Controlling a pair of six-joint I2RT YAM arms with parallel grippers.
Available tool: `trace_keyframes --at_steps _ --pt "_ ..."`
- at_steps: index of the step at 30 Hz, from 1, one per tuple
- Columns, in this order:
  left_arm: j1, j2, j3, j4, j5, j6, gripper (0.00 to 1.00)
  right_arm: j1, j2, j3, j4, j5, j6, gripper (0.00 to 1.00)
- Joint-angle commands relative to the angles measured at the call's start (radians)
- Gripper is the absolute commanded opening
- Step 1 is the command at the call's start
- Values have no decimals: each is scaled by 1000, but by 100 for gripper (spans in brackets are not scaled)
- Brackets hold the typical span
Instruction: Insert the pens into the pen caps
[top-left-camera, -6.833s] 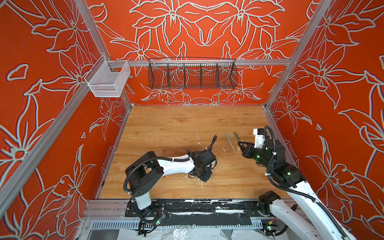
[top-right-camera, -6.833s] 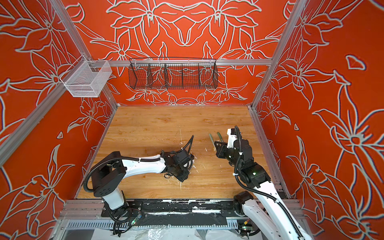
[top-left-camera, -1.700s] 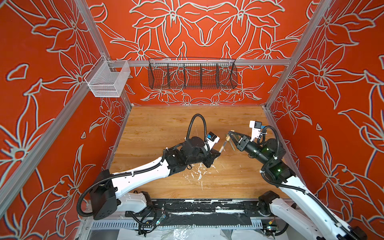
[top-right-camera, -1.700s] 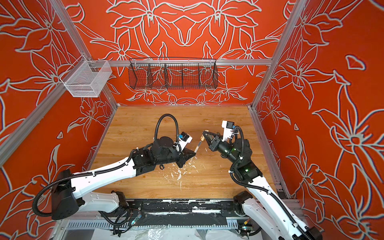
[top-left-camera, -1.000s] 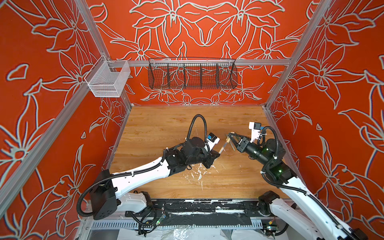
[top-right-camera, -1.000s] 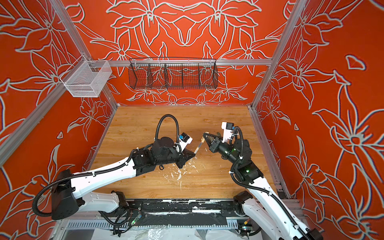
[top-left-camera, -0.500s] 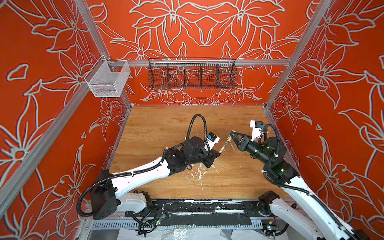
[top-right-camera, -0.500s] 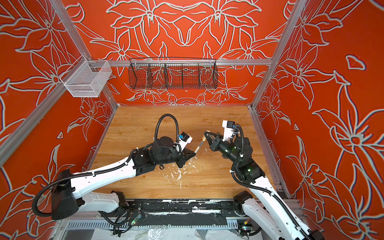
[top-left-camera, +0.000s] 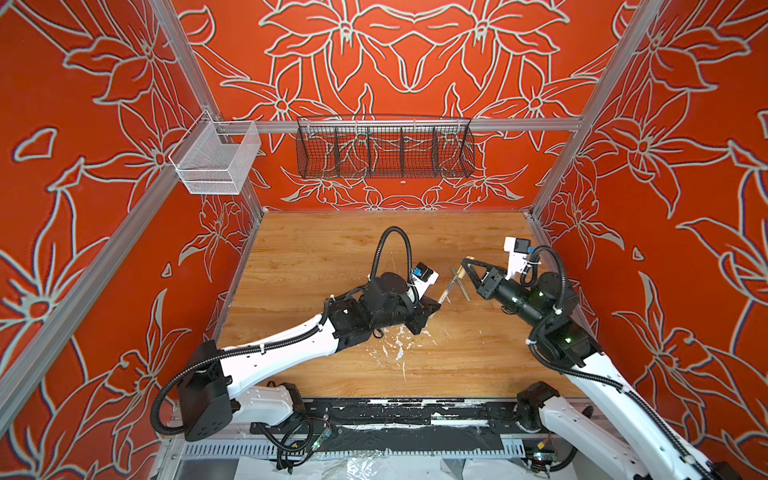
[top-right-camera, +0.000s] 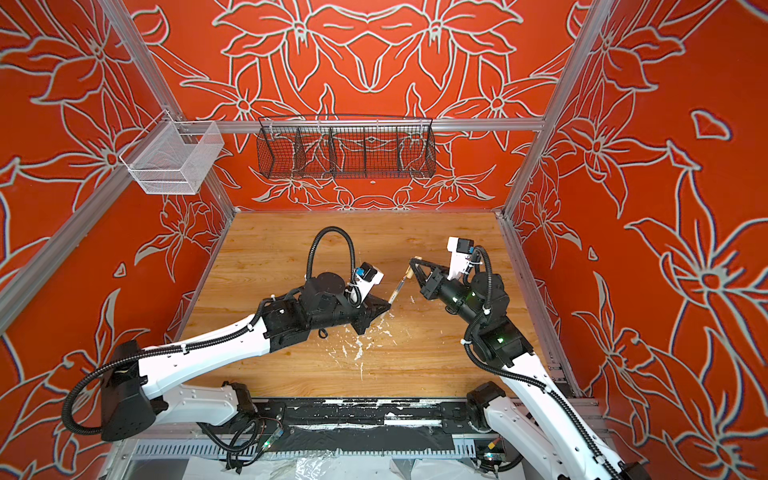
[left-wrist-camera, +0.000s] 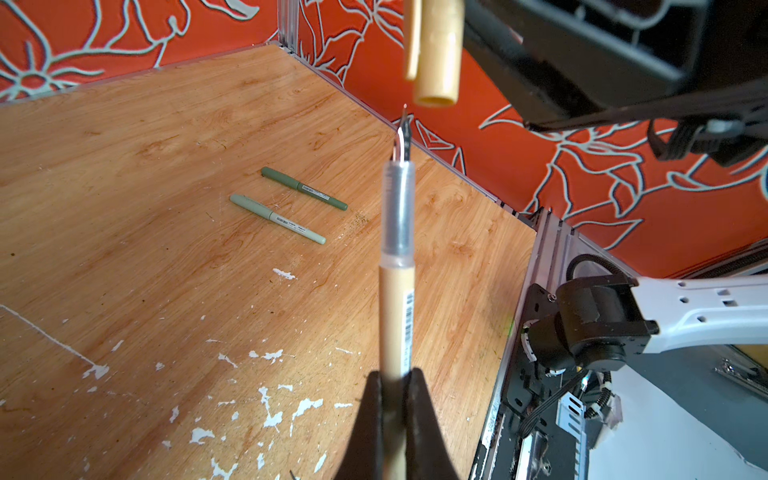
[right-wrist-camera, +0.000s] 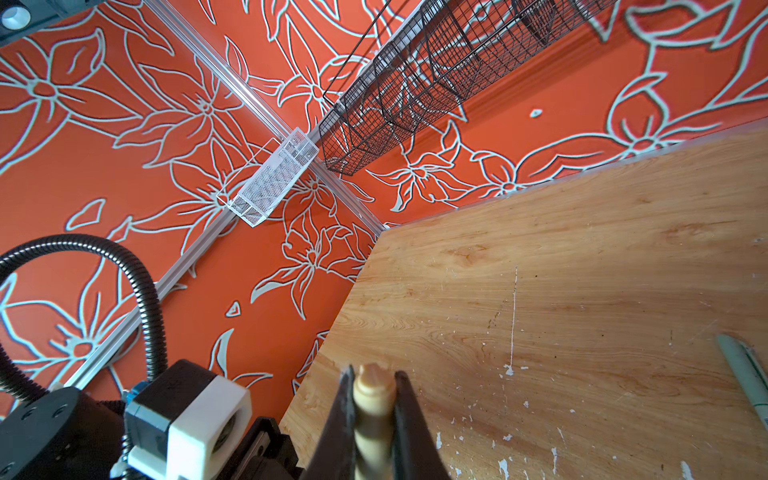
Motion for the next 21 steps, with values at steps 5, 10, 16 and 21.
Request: trace_keyframes --at_steps 5,10,16,21 --pt "5 -16 9 32 1 11 0 3 1 -43 66 -39 65 0" --pt "5 -13 10 33 -5 11 0 3 1 -48 64 -52 71 0" --pt "5 -10 13 36 -1 10 0 3 -1 -69 78 -54 86 0" --pt "5 -11 13 36 3 12 0 3 -10 -92 112 -27 101 0"
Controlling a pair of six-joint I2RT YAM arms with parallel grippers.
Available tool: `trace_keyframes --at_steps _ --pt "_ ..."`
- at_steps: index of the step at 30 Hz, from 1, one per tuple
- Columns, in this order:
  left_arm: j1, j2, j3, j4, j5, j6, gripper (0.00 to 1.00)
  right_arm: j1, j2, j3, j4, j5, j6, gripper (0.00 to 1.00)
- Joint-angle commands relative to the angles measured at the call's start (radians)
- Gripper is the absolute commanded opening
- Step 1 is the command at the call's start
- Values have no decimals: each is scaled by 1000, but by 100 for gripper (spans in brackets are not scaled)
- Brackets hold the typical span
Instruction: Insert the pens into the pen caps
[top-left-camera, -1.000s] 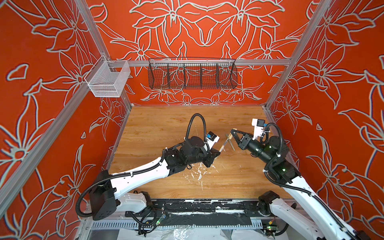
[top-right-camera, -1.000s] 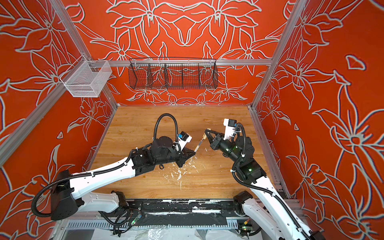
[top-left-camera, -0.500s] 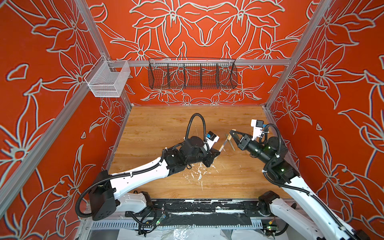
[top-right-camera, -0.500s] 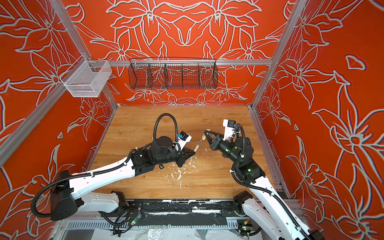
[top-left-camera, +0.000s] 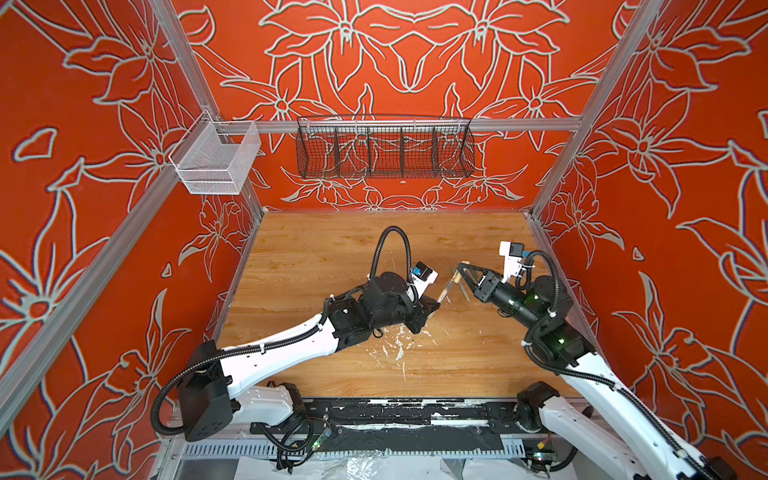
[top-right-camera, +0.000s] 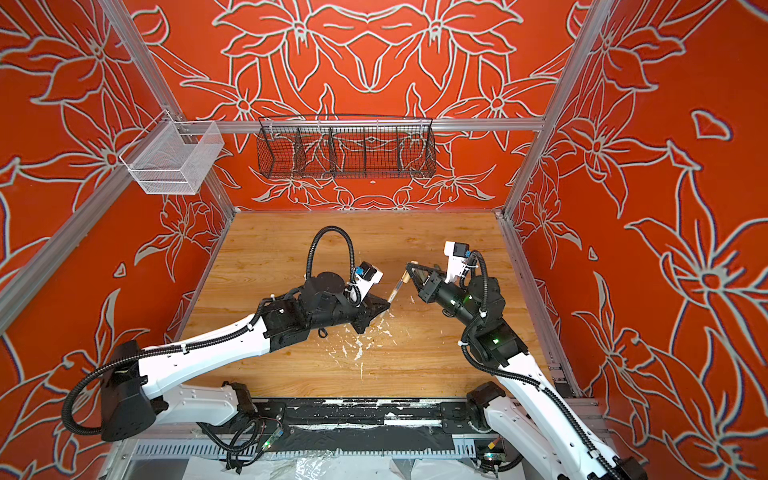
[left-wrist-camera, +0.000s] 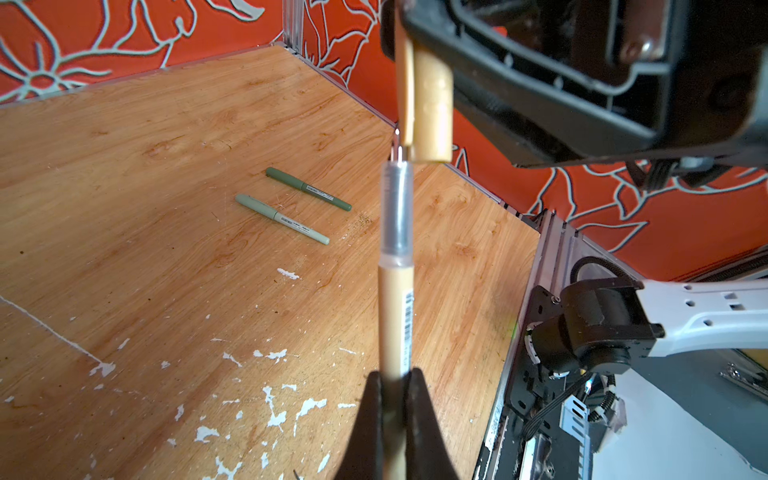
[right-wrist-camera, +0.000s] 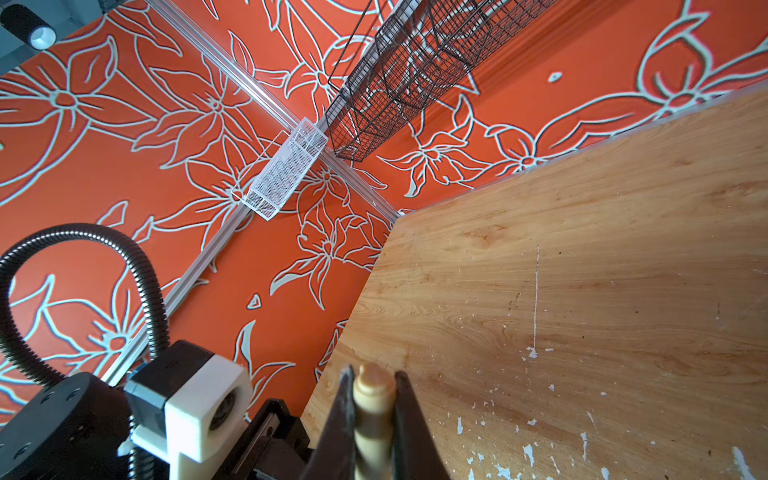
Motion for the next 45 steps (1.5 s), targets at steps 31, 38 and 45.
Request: trace_keyframes --at_steps 31,38,45 --pt "4 -27 3 39 24 9 0 2 2 16 114 107 -18 0" --pt "4 -28 4 39 17 16 0 3 16 19 110 75 -11 0" --pt "4 -16 20 40 22 23 0 3 10 -4 120 59 3 0"
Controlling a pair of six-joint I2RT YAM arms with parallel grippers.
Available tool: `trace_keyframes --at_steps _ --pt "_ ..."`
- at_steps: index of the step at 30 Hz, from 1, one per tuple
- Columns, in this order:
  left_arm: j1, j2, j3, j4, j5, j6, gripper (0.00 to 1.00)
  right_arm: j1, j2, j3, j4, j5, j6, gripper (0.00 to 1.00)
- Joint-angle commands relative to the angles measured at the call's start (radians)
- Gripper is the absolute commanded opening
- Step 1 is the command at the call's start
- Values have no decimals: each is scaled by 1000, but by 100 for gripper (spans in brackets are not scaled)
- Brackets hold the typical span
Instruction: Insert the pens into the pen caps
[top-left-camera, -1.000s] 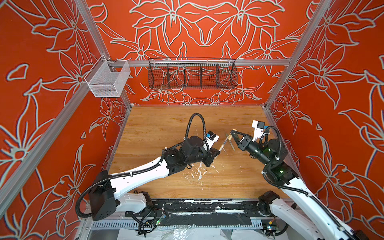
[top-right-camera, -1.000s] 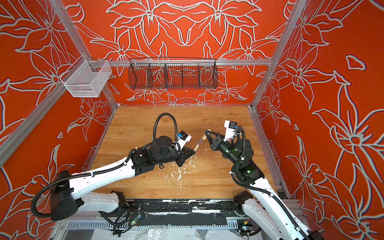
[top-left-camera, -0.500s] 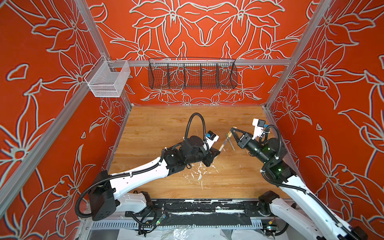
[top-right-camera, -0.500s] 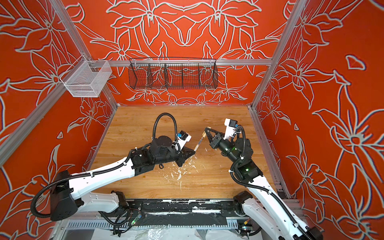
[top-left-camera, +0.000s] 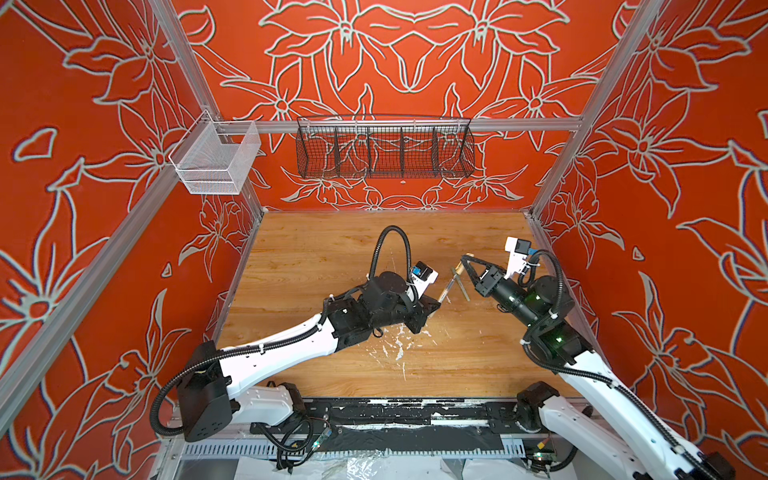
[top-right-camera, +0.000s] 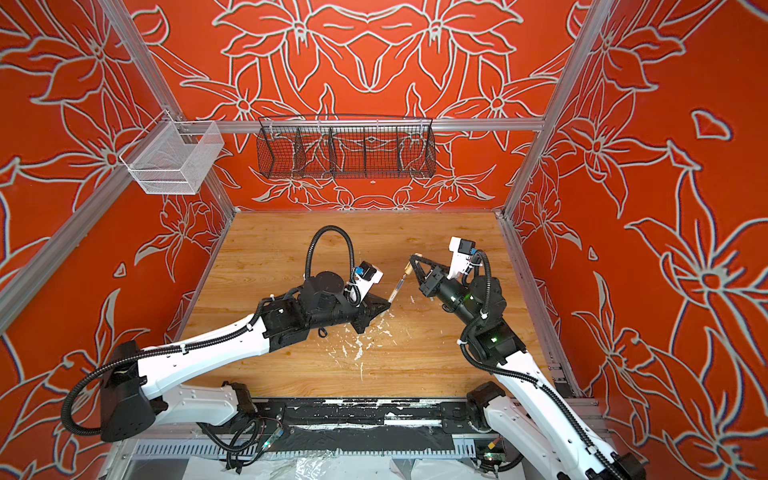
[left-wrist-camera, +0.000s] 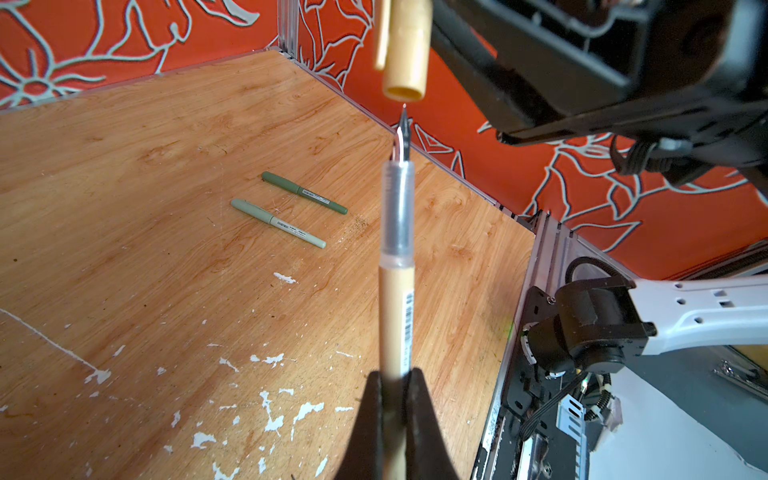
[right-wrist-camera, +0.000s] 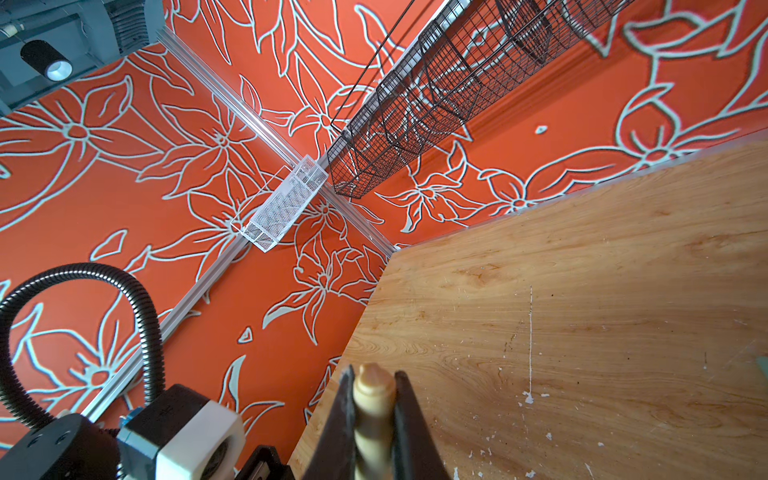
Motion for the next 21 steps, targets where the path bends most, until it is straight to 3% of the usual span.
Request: trace_keyframes --at_steps 1,21 --pt "0 -10 21 32 9 17 0 4 -8 -6 33 -26 15 0" --pt "0 1 33 35 -9 14 0 12 -31 -36 -4 -50 21 0"
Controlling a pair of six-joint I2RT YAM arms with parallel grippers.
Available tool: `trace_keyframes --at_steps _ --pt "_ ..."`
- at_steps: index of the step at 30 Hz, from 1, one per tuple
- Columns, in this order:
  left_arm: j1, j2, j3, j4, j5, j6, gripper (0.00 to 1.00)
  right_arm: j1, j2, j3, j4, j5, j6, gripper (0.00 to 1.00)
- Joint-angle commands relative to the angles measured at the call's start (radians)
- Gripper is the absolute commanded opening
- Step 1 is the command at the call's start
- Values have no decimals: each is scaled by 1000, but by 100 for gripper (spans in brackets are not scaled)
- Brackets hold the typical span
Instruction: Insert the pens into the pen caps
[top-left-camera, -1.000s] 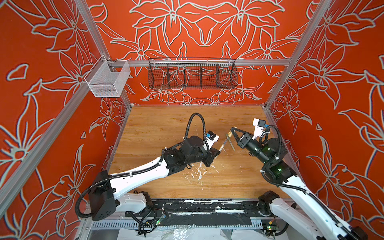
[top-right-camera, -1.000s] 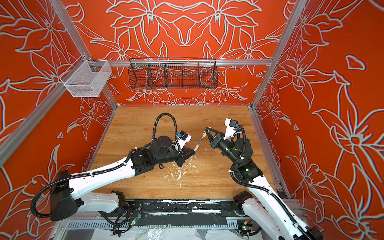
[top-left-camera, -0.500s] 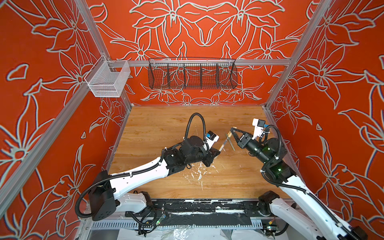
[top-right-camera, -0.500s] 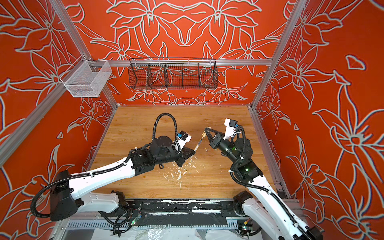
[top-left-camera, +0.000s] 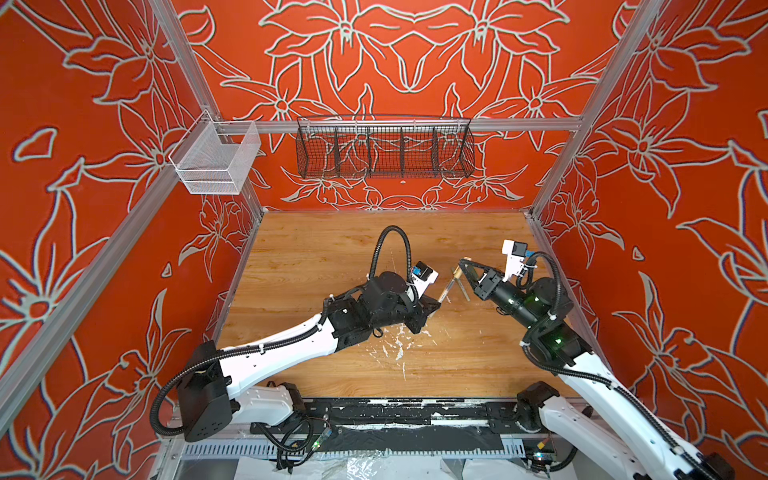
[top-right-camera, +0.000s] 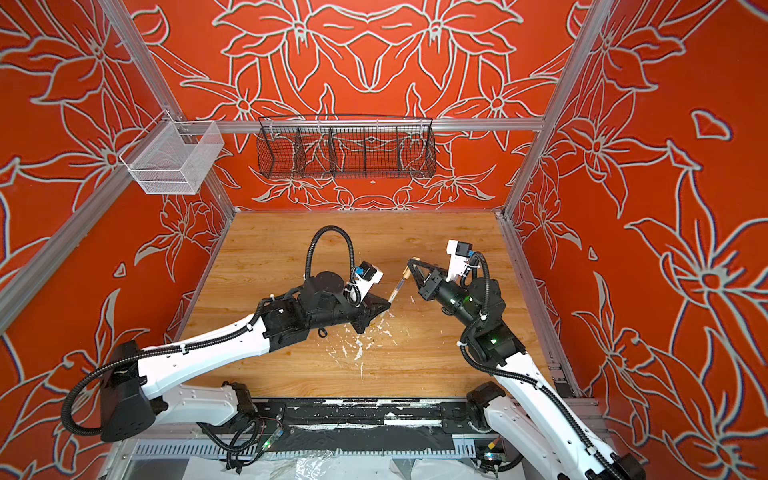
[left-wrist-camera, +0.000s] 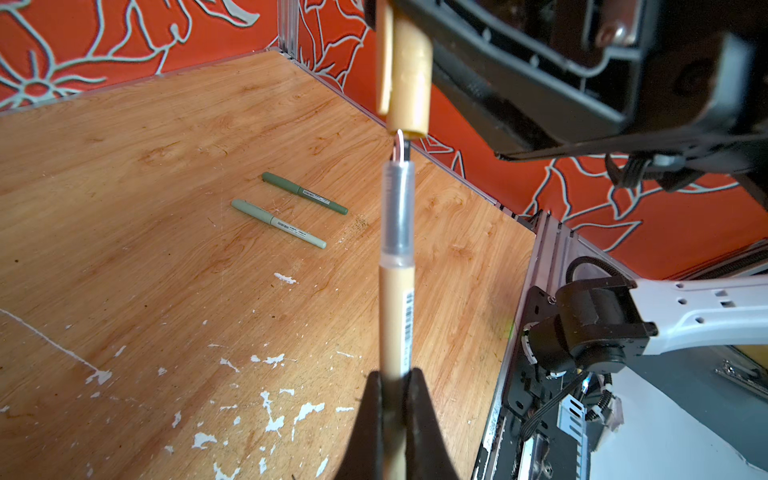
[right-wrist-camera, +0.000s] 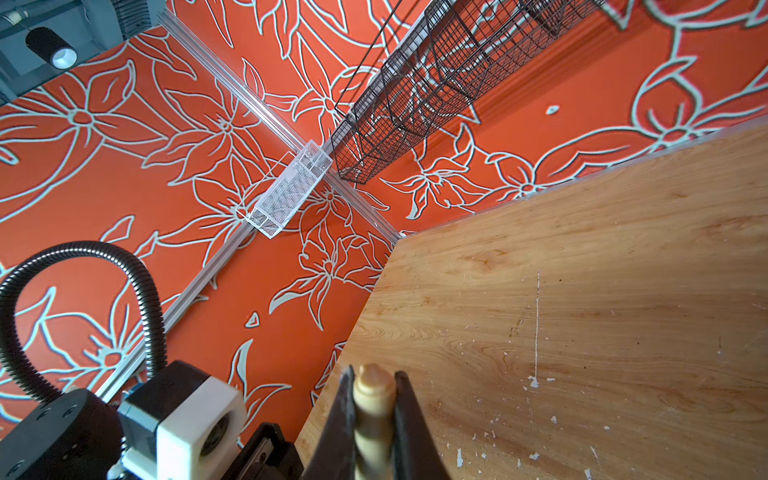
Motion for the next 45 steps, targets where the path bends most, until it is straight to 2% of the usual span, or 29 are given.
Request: trace_keyframes --at_steps 1,6,17,30,45 --pt "0 3 35 34 -7 13 0 9 -15 -18 11 -15 24 0" --pt "0 5 40 36 -14 14 0 15 1 -40 71 -35 73 0" --pt "0 17 56 30 -45 16 0 21 -1 -31 37 -58 70 0" --pt "7 39 106 24 -81 52 0 26 -4 22 -97 -145 -39 0" --pt "47 74 187 73 -125 8 0 42 -19 -42 -46 -121 -17 0"
